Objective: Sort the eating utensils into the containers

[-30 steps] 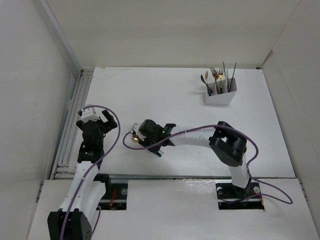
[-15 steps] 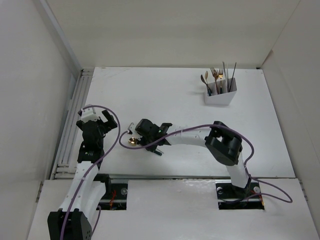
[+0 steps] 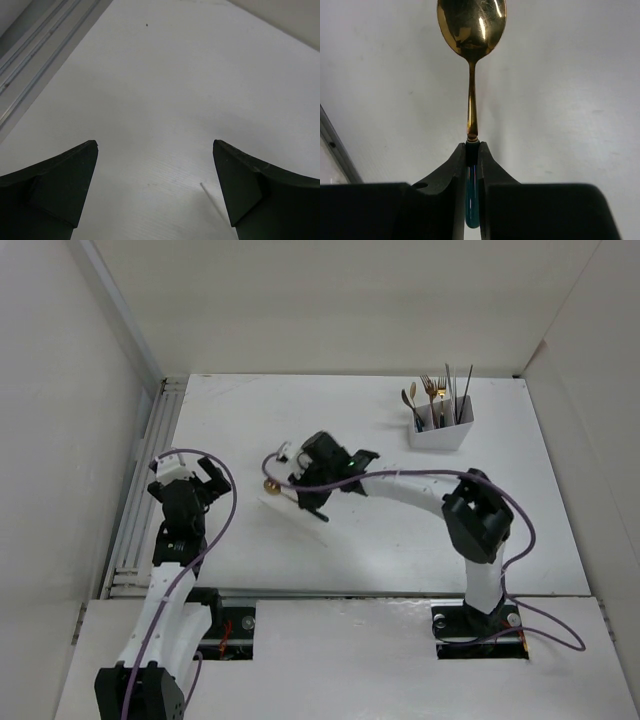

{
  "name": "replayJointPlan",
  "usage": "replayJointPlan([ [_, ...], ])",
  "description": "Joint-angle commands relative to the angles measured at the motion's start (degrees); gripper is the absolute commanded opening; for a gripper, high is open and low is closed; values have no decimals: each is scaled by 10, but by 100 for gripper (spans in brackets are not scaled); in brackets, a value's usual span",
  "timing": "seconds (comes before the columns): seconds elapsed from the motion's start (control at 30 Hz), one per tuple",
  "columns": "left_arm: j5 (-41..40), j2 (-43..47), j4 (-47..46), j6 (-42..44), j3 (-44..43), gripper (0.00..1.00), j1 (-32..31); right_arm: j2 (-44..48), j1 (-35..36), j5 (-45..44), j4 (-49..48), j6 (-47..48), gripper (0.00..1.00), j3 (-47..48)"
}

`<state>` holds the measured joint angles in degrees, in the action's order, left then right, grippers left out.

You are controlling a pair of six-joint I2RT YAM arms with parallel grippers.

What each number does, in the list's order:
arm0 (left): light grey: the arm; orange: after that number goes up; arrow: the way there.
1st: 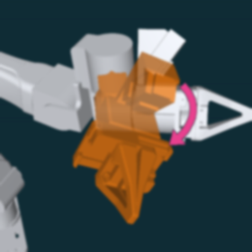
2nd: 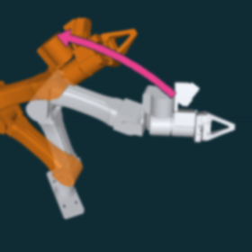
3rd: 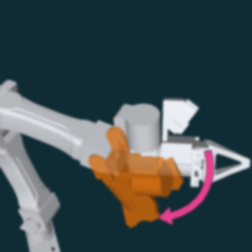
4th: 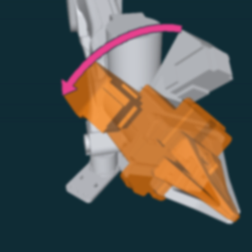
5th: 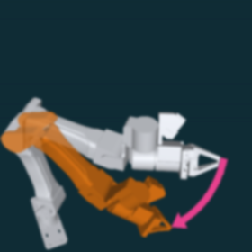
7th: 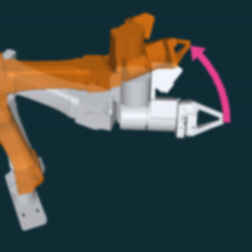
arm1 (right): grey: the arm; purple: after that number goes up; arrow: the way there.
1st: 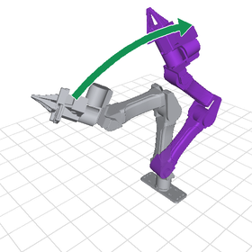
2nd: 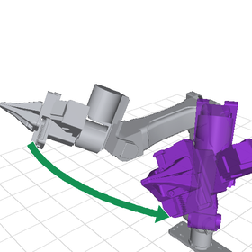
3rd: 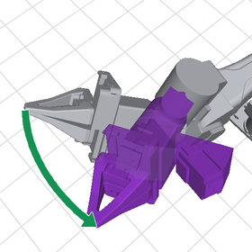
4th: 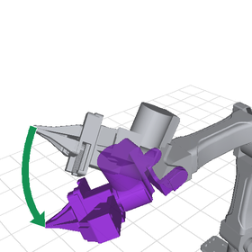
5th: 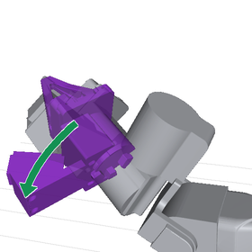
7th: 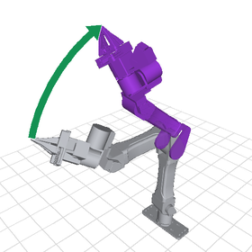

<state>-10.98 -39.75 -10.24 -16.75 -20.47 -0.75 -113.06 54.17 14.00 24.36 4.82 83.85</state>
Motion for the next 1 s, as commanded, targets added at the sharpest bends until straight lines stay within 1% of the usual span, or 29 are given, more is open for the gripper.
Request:
replayJointPlan([
  [0.0, -16, 23, -5, -35, -69, 99, 6, 77, -88, 72, -81, -11, 0, 19],
  [0.07, 0, 28, -13, -41, -84, 99, 6, 85, -114, 79, -88, -1, 0, 19],
  [0.1, 25, 28, -21, -31, -90, 99, 6, 85, -140, 79, -96, 6, 0, 26],
  [0.17, 46, 28, -37, -15, -90, 99, 6, 91, -170, 86, -109, 6, 0, 32],
  [0.2, 46, 28, -37, -15, -84, 99, 6, 98, -186, 86, -127, 6, 0, 32],
  [0.23, 39, 28, -37, -15, -84, 99, 12, 103, -225, 86, -140, 6, 0, 32],
  [0.3, 39, 16, -12, -15, -90, 99, 17, 122, -266, 68, -170, 6, 0, 18],
  [0.33, 46, 16, -12, -15, -90, 99, 23, 130, -305, 44, -213, 13, 0, 8],
  [0.37, 52, 16, -6, -10, -90, 99, 23, 139, -322, 25, -244, 22, 0, -24],
  [0.4, 57, 16, -6, -10, -90, 99, 29, 154, -352, -8, -312, 35, 0, -62],
  [0.43, 57, 16, -6, -10, -90, 99, 29, 154, -352, -8, -345, 41, 0, -62],
  [0.47, 57, 11, -6, -10, -90, 99, 29, 159, -378, -25, -372, 41, 0, -86],
  [0.57, 70, 5, -17, -5, -90, 99, 35, 144, -424, -34, -421, 53, 0, -91],
  [0.6, 70, -2, -17, -5, -90, 99, 40, 144, -432, -41, -436, 53, 0, -100],
  [0.63, 79, -9, -25, -5, -90, 99, 45, 144, -438, -41, -456, 75, 0, -112],
  [0.67, 84, -9, -33, -5, -90, 99, 45, 144, -449, -41, -514, 82, 0, -145],
  [0.73, 91, -23, -39, -5, -90, 99, 51, 138, -460, -41, -554, 87, 0, -163],
  [0.83, 103, -39, -55, -5, -90, 99, 57, 119, -474, -16, -568, 95, 0, -164],
  [0.97, 108, -53, -67, -5, -90, 99, 62, 87, -487, -10, -578, 95, 0, -149],
])
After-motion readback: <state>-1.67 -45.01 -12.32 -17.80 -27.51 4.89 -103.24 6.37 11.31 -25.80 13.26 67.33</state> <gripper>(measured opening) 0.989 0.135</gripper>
